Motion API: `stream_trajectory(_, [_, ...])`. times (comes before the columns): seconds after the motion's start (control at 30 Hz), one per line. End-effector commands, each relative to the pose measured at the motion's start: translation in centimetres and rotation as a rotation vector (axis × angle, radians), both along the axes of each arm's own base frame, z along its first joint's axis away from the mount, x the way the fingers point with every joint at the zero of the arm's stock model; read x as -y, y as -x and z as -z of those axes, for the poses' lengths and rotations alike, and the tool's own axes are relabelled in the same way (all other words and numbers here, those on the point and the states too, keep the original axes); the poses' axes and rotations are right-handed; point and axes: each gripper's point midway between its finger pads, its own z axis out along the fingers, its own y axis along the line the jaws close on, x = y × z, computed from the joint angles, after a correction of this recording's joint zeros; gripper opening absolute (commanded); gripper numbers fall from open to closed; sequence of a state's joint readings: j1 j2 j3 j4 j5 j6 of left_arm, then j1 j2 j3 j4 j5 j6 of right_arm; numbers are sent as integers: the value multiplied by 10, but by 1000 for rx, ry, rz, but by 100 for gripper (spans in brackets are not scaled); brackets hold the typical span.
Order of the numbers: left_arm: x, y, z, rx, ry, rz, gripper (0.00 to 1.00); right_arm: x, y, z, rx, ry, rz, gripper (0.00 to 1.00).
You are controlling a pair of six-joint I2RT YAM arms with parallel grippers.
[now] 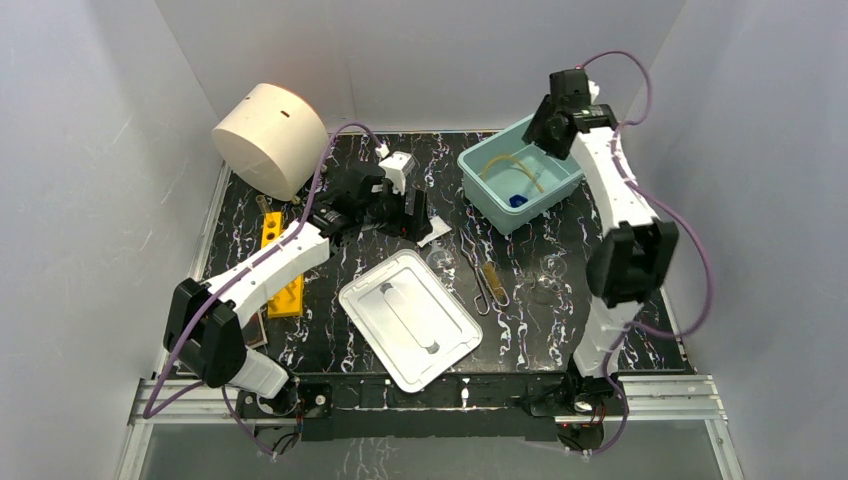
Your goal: Organize the chemistry lab equipment
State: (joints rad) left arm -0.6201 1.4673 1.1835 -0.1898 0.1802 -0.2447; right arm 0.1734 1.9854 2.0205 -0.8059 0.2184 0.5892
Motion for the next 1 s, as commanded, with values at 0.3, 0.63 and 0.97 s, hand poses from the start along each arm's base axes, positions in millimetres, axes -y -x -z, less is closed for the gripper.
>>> stream_trajectory(0.3, [-19,-6,-43,46,84,-157,98,46,155,-63,101,154,-76,71])
stream_trajectory(0.63, [-8,4,-40,6,140,-96,98,53,255,29,-83,53,21,72])
stream_trajectory(0.97, [0,13,-43,5,176,-37,98,66,245,87,-227,5,79,72])
